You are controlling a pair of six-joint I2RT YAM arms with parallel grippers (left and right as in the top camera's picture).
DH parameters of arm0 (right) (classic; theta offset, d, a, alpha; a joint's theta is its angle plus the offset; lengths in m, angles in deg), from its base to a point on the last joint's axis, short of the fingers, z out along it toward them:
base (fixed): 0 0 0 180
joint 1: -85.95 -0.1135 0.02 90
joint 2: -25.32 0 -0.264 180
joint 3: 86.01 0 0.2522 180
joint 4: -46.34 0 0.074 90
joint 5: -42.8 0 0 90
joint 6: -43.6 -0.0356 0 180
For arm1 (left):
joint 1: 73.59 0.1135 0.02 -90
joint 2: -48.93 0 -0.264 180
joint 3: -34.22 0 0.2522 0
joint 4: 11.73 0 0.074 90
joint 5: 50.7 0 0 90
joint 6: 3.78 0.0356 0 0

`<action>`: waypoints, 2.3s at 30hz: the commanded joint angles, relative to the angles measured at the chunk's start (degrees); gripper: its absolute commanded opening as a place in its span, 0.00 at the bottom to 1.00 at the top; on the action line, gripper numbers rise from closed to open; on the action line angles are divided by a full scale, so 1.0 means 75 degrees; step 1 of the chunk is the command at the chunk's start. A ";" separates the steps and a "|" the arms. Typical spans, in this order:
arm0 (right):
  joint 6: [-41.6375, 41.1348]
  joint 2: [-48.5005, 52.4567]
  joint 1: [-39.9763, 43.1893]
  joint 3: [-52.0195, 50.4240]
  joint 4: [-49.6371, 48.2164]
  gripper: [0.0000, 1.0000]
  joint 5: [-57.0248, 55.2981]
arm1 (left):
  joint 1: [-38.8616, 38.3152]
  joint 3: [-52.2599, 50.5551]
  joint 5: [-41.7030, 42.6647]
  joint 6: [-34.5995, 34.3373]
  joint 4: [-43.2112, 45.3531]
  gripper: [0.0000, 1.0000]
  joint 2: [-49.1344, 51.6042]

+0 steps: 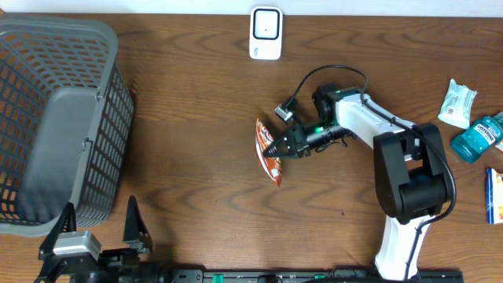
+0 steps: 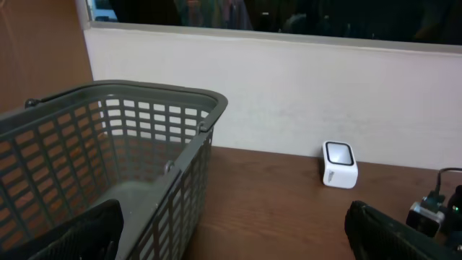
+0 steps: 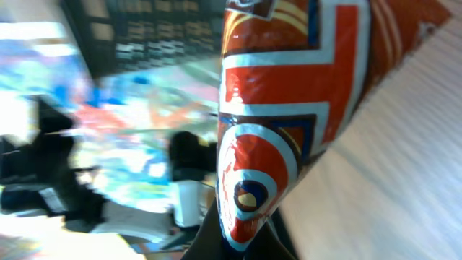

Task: Scan the item barcode
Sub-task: 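Lift and rotate the TOP bar, adjusting its grip with the right gripper, then hold the TOP bar in front of the white scanner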

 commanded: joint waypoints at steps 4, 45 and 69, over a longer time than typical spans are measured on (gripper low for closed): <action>-0.1731 -0.0009 -0.0131 0.0012 0.0335 0.01 0.1483 | -0.0035 -0.0023 0.0015 0.0044 0.0041 0.98 -0.0055; -0.2535 0.0038 -0.0542 0.1824 -0.4264 0.01 -0.7813 | -0.0035 -0.0023 0.0012 0.0047 0.0006 0.98 -0.0055; -0.3847 0.4450 -0.0393 0.9317 -0.2285 0.01 -0.8632 | -0.0035 -0.0023 0.0012 0.0047 0.0006 0.98 -0.0055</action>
